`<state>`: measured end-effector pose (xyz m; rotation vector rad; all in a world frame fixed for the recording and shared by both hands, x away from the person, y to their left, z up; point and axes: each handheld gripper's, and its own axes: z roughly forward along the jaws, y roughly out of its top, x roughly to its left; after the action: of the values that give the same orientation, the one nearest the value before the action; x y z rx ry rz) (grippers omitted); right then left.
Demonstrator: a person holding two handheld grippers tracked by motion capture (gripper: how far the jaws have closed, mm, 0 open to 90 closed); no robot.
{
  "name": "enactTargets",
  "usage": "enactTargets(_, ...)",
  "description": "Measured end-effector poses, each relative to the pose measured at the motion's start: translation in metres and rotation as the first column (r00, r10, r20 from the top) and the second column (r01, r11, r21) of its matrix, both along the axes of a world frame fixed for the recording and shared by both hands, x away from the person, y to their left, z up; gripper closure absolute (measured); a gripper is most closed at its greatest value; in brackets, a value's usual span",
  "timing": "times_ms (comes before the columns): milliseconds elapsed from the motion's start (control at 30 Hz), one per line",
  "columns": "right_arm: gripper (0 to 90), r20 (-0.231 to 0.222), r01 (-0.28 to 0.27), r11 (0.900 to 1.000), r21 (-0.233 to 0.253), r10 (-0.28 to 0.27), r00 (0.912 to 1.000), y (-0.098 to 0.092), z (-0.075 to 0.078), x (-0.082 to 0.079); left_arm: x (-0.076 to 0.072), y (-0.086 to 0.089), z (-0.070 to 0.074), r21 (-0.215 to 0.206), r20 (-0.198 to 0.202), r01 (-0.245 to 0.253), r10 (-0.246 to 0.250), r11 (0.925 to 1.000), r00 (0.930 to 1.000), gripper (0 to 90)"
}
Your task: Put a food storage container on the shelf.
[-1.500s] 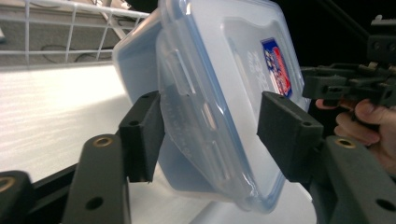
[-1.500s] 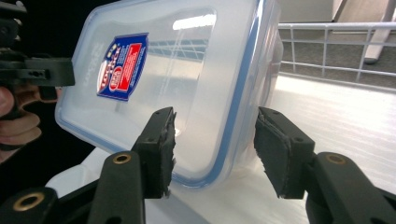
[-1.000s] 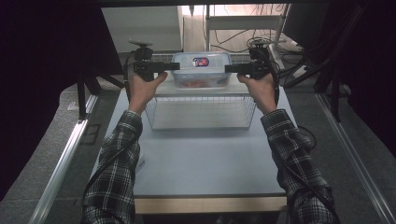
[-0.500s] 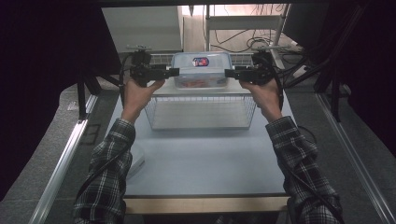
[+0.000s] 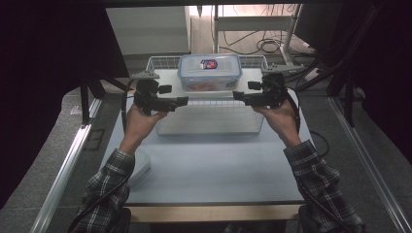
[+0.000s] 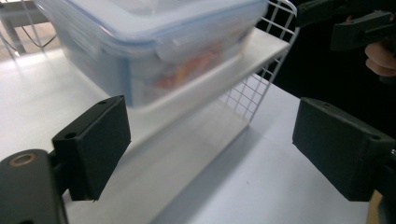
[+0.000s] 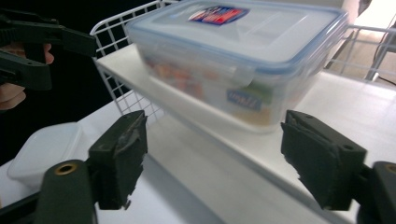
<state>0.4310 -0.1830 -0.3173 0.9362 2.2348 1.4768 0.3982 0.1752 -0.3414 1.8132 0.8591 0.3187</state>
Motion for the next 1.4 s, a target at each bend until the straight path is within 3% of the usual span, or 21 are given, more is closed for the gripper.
enactTargets(233, 10.8, 0.016, -0.007, 1.0, -0.028, 0.008, 0.9998, -0.004, -0.021, -0.015, -0.028, -0.003, -0.023, 0.015, 0.008, 0.031, -0.031, 0.9994, 0.9995, 6.7)
enactTargets(300, 9.0, 0.027, -0.008, 1.0, -0.03, 0.009, 0.9996, -0.006, -0.027, -0.021, -0.036, -0.005, -0.032, 0.036, 0.01, 0.037, -0.037, 0.9987, 0.9993, 6.0)
enactTargets(400, 7.5, 0.036, -0.015, 0.999, -0.03, 0.016, 0.9992, -0.01, -0.034, -0.029, -0.044, -0.005, -0.041, 0.072, 0.034, 0.023, -0.026, 0.9972, 0.9991, 5.2)
enactTargets(533, 5.7, 0.039, -0.015, 0.999, -0.035, 0.016, 0.9991, -0.015, -0.042, -0.038, -0.055, -0.004, -0.052, 0.083, 0.057, 0.007, -0.012, 0.9965, 0.9983, 3.9)
enactTargets(700, 5.4, 0.024, -0.024, 0.999, -0.038, 0.025, 0.9994, -0.021, -0.056, -0.049, -0.068, -0.005, -0.068, 0.109, 0.051, 0.015, -0.021, 0.9939, 0.9985, 2.0)
enactTargets(833, 5.2, 0.012, -0.031, 0.998, -0.057, 0.031, 0.9994, -0.024, -0.069, -0.059, -0.079, -0.005, -0.084, 0.063, 0.031, 0.044, -0.046, 0.997, 0.9985, 1.5)
enactTargets(1100, 4.5, -0.015, -0.033, 0.997, -0.069, 0.032, 0.9994, -0.031, -0.089, -0.075, -0.096, -0.003, -0.111, 0.083, 0.005, 0.026, -0.027, 0.9962, 0.9996, 1.0)
enactTargets(1233, 4.0, -0.008, -0.024, 0.997, -0.072, 0.023, 0.9997, -0.035, -0.097, -0.084, -0.101, -0.001, -0.12, 0.062, 0.011, 0.024, -0.025, 0.9978, 0.9996, 1.7)
enactTargets(1300, 3.6, -0.013, -0.021, 0.997, -0.07, 0.02, 0.9997, -0.036, -0.102, -0.089, -0.104, -0.002, -0.124, 0.07, 0.014, 0.016, -0.017, 0.9974, 0.9998, 1.8)
enactTargets(1400, 3.4, -0.006, -0.019, 0.997, -0.078, 0.018, 0.9998, -0.038, -0.11, -0.095, -0.108, -0.005, -0.13, 0.115, 0.003, 0.008, -0.009, 0.9933, 1.0, 3.3)
